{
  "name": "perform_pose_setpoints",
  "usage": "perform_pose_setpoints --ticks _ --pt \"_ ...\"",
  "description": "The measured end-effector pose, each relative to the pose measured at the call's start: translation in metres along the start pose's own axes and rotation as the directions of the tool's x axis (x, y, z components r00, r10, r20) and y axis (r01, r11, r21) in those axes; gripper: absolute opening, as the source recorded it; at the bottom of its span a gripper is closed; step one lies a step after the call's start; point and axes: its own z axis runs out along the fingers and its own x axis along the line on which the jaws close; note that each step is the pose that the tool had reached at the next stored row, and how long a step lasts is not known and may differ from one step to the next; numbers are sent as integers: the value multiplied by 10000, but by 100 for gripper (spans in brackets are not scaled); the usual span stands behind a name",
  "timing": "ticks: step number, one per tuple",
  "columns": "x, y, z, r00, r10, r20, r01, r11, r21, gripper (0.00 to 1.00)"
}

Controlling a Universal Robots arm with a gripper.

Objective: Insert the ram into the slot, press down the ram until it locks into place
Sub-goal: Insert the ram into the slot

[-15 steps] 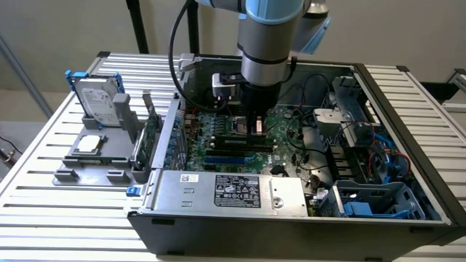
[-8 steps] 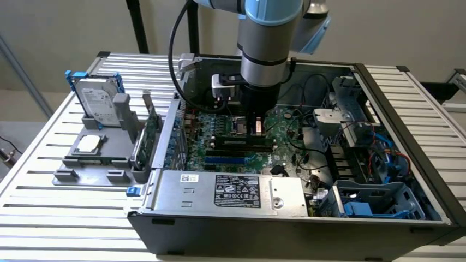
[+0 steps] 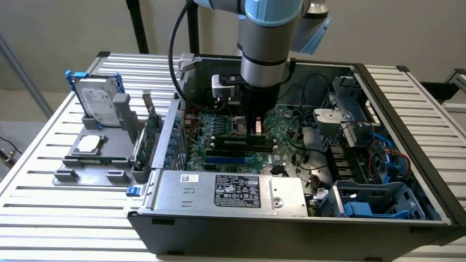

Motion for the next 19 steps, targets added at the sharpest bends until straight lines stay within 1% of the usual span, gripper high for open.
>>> perform_pose_setpoints --ticks 10,11,13,14,17,19 --pt "-8 0 31 10000 0 -1 0 10000 0 13" --pt "-9 0 33 10000 1 3 -1 10000 0 15" --pt "-8 0 31 10000 0 0 0 10000 1 15" --pt "-8 0 21 10000 1 1 -1 10000 2 21" --pt "-8 0 -64 10000 2 17 -2 10000 2 21" --pt "-8 7 -115 10000 1 40 -1 10000 -1 21"
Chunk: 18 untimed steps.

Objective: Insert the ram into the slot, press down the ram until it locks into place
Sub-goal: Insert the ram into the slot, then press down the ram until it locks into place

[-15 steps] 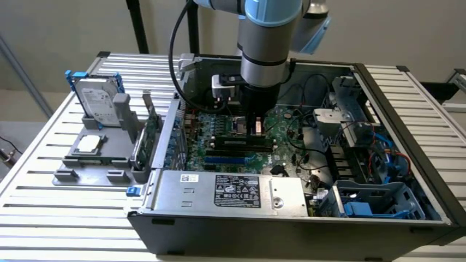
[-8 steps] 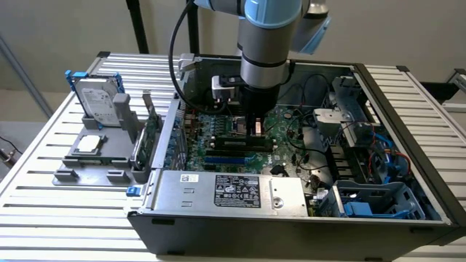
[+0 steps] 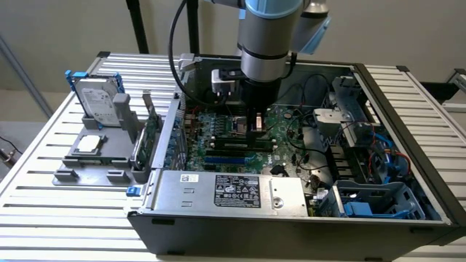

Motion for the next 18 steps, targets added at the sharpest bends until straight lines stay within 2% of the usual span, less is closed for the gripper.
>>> perform_pose_setpoints --ticks 3,4,5,9,18 --pt "-2 40 -26 10000 0 39 0 10000 -19 21" --pt "-2 57 -29 10000 2 51 -2 10000 -24 19" --pt "-3 77 -33 10000 3 63 -3 10000 -28 13" --pt "-5 109 -38 9999 5 112 -5 10000 -28 11" --pt "-8 110 -29 9999 13 113 -12 10000 -28 11"
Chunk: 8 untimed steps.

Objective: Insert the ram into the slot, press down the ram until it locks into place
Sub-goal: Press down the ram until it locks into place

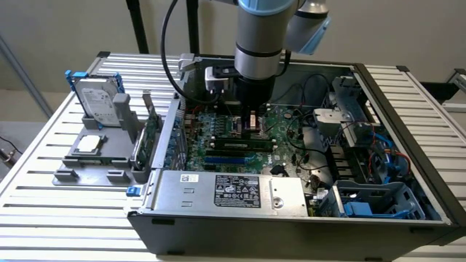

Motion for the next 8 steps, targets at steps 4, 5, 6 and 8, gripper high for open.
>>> perform_pose_setpoints --ticks 4,5,6,8 --pt "-11 0 30 10000 43 0 -43 10000 -33 11" --pt "-12 0 38 10000 52 2 -52 10000 -44 11" --pt "-14 0 45 10000 60 1 -60 10000 -55 11" --pt "-16 -1 59 10000 74 2 -74 9999 -70 11"
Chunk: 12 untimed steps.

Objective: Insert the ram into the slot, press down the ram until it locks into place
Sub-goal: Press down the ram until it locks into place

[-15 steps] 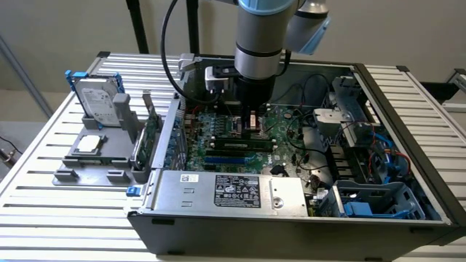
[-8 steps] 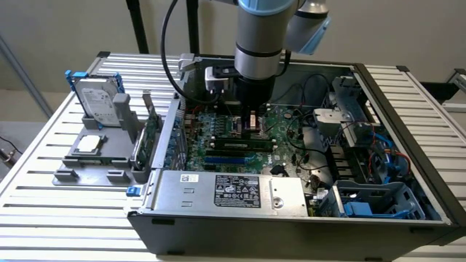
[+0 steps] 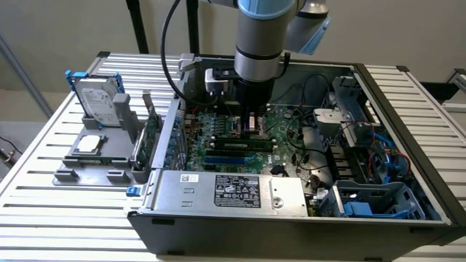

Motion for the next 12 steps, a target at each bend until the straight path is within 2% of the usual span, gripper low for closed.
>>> perform_pose_setpoints --ticks 4,12 --pt "1 -13 14 10000 31 -1 -31 10000 -39 11" --pt "2 -34 58 9999 121 -1 -121 9999 -65 11"
